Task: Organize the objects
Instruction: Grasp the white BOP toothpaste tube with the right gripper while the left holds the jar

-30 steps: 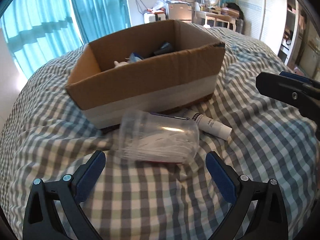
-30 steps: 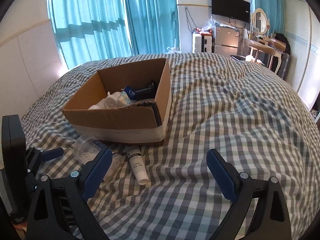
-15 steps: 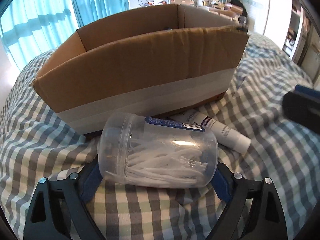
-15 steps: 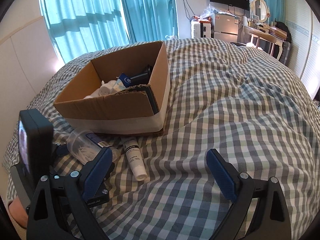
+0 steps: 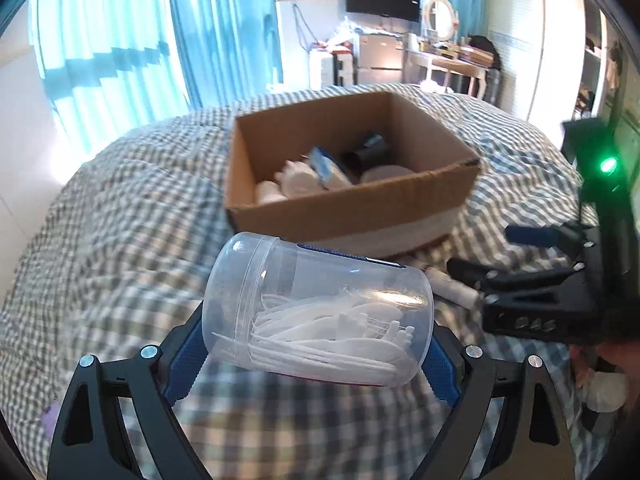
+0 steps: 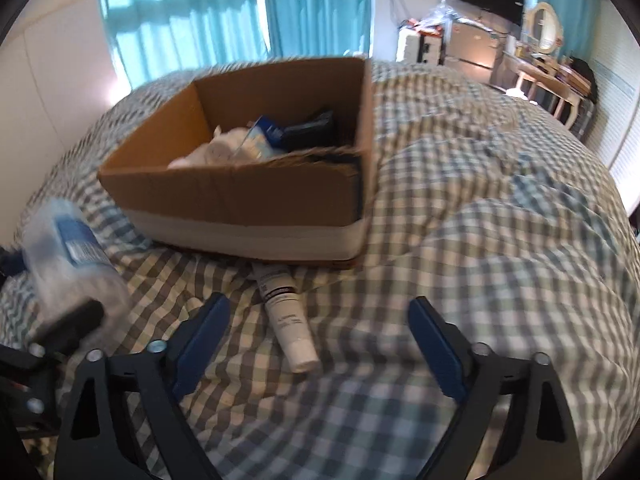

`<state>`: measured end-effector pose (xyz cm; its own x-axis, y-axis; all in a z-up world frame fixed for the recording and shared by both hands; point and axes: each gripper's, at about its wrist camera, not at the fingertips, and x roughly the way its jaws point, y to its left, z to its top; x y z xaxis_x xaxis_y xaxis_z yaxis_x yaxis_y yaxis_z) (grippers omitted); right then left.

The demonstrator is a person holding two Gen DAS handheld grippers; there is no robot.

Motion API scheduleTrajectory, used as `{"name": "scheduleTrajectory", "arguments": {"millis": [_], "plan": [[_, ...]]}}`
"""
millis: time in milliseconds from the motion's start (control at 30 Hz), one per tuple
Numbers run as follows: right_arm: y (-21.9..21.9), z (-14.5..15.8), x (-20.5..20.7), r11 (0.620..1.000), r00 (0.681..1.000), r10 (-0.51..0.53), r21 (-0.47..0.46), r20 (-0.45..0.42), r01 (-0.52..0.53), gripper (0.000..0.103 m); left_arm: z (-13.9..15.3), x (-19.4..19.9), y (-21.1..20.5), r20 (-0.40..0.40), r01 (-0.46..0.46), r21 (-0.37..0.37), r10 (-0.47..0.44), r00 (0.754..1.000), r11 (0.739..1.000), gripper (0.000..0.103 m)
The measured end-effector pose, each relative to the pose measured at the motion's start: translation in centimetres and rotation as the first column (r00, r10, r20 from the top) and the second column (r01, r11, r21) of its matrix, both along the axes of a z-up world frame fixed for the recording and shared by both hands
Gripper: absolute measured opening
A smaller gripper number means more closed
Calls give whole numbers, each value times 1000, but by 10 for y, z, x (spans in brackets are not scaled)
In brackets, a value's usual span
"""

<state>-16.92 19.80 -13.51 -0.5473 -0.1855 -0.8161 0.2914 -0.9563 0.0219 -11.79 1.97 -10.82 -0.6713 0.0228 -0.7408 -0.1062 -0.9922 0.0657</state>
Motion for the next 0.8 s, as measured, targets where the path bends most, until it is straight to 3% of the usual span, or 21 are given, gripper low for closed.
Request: {"name": "scheduleTrajectory", "arguments": {"millis": [133, 367, 467, 800], "plan": [[-24, -20, -13, 998, 996, 56, 27, 68, -58, 55, 1, -6, -9, -6, -18, 7, 18, 1000, 1000, 93], [-48, -46, -28, 991, 988, 88, 89, 126, -100, 46, -9, -15, -21, 9, -30, 26, 30, 1000, 999, 93], [-48, -52, -31, 990, 986, 82, 101, 145, -97, 36, -13, -16, -26, 19, -42, 39, 41, 999, 998, 93], [-44, -48, -17, 986, 985, 93, 121, 145, -111, 26, -23, -14, -28, 38, -43, 59, 41, 998, 997, 93]]}}
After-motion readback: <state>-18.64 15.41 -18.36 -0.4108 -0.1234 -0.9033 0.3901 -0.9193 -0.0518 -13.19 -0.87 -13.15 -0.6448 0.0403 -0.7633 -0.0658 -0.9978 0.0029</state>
